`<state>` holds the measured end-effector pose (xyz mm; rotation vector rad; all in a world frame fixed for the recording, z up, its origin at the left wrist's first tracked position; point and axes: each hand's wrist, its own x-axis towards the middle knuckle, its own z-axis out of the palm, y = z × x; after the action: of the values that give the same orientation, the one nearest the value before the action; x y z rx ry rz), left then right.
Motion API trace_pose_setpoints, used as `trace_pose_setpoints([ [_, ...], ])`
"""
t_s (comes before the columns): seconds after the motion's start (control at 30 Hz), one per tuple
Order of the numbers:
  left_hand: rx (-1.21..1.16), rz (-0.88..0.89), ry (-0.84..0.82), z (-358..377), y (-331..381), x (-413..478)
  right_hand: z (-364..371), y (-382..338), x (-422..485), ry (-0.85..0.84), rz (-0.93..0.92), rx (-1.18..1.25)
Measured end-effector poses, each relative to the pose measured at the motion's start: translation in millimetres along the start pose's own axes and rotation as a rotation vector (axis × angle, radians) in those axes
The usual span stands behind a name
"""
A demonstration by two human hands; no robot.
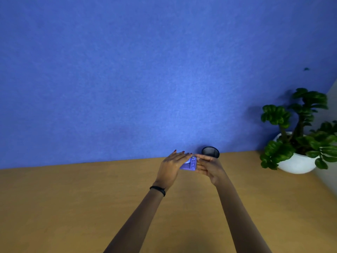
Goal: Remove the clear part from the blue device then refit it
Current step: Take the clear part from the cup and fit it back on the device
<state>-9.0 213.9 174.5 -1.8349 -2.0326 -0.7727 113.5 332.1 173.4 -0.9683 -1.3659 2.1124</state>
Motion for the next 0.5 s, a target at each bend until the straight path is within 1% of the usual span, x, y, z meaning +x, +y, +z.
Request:
trace_pose_setpoints([
  [0.5, 0.002, -0.011, 0.027, 1.5, -1.8, -3.6, 2.2, -0.9, -9.7, -0.056, 0.011, -0.011],
])
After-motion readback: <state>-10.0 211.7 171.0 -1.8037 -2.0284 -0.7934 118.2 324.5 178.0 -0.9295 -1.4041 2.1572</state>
